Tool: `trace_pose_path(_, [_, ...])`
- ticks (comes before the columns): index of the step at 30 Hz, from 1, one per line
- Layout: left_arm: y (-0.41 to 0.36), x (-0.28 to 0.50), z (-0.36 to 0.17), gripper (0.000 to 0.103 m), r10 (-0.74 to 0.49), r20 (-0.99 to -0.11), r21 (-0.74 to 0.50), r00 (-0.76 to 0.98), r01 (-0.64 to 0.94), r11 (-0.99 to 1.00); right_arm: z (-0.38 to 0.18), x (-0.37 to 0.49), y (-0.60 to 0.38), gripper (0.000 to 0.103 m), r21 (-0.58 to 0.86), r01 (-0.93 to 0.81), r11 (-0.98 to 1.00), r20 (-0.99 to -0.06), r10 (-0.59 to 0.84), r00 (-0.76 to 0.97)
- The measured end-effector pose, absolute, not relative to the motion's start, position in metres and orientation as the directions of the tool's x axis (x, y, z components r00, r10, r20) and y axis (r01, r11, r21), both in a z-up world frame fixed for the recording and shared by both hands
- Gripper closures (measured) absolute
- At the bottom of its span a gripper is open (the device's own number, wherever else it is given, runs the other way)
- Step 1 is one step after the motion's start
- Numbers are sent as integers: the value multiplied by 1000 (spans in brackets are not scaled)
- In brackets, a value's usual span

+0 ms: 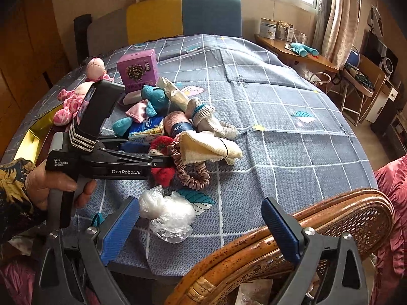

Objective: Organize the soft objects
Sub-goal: 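Grasp the red sock with the left gripper while the right gripper grasps the white plastic bag, then carry the red sock and white bag into the gold tray and release both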

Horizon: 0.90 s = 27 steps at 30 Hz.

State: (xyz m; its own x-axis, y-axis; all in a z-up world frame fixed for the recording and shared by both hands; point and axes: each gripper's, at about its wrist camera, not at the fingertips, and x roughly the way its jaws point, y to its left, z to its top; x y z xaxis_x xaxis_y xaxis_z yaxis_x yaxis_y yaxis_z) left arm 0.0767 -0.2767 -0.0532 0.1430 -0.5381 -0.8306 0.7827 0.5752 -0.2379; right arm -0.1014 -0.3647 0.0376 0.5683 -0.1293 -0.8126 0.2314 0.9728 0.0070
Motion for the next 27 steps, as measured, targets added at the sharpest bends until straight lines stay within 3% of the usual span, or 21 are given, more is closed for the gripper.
trace_pose_path(3, [-272, 80, -62, 85, -564, -821, -300, 88, 774, 558, 40, -94, -365, 19, -4, 207, 978, -817, -122, 563])
trace_pose_path(6, [-255, 85, -60, 97, -585, -808, -336, 67, 763, 552, 41, -84, -362, 30, -27, 167, 986, -834, -114, 540])
trace_pose_path(13, [-216, 80, -48, 102, -612, -787, -341, 86, 765, 546, 20, -49, -328, 32, -50, -102, 994, -932, -10, 361])
trace_pose_path(20, [-169, 76, -44, 102, -590, -796, -333, 133, 718, 611, -39, -8, -318, 32, -109, -186, 976, -993, -97, 71])
trace_pose_path(21, [-163, 77, -45, 101, -585, -799, -335, 137, 707, 623, -46, -4, -319, 35, -107, -184, 977, -994, -101, 44])
trace_pose_path(23, [-153, 79, -44, 90, -584, -798, -342, 148, 686, 642, -59, 0, -321, 52, -95, -166, 982, -995, -96, 1])
trace_pose_path(25, [-151, 82, -43, 54, -593, -792, -364, 145, 668, 649, -67, -1, -322, 56, -109, -155, 982, -994, -110, 2])
trace_pose_path(27, [-156, 82, -40, 43, -602, -784, -372, 151, 661, 652, -64, -6, -322, 60, -97, -134, 986, -995, -93, 32])
